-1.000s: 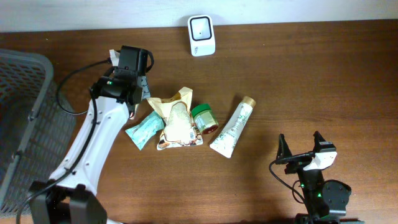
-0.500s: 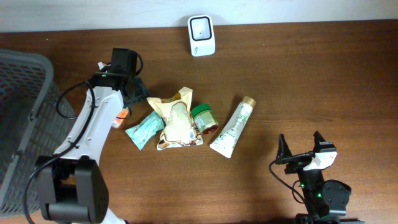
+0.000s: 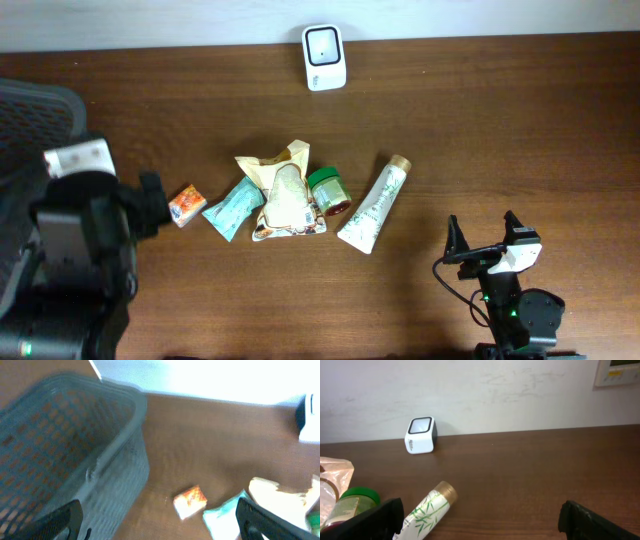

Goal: Scan the item barcode
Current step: 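Place the orange tissue pack on the table left of the packet, then reach the right gripper to the white tube and grasp it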

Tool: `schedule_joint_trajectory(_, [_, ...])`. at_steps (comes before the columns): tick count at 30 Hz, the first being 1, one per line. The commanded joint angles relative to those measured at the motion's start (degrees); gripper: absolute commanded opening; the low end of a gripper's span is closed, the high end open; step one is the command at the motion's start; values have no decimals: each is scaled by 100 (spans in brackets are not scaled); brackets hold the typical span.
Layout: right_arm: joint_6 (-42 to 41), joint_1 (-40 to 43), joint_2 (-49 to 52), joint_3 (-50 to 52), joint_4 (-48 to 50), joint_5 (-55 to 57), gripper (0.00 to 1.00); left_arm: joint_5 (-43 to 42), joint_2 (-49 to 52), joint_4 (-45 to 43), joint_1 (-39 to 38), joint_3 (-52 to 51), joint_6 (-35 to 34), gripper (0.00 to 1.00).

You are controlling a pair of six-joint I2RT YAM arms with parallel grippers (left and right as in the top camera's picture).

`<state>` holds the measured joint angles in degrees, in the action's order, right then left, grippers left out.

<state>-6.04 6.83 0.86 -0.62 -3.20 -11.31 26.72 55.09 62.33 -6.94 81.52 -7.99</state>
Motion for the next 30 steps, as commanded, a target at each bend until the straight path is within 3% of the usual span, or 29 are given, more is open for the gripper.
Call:
schedule_joint_trajectory(1, [-37,33,-35,31,-39,-28,98,-940,-706,280,24,-678,570,100])
schedule_joint_trajectory(2, [-37,33,-35,31,-39,-31,98,-2022,-1014,249,24,-990,1523,100])
schedule_joint_trajectory(3, [-37,33,-35,31,-39,-28,98,-2514,-1161,273,24,-1119,1864,100])
schedule_joint_trajectory(19, [-39,33,-35,31,13,-22,98,-2378,-1167,337,24,-1119,1926,99])
schedule_joint_trajectory(21, [-46,33,-35,31,31,-721,98,-2378,-1167,337,24,-1119,1926,99])
schedule_joint_trajectory(23, [-424,33,-35,31,105,-2465,98,-2378,-1167,337,24,-1119,1926,99])
schedule_joint_trajectory(25, [-544,33,-35,31,90,-3053,98,-2378,-1167,334,24,-1119,1926,99])
schedule_joint_trajectory(26, [-769,33,-35,31,85,-3123,98,-2378,-1167,337,24,-1119,1926,99])
schedule_joint_trajectory(29, [-3901,33,-22,31,-50,-3569,98,-2378,-1167,337,24,-1119,1926,99])
schedule_joint_trajectory(30, [-4127,33,-22,31,-44,-3567,98,-2378,-1167,337,24,-1119,1926,99])
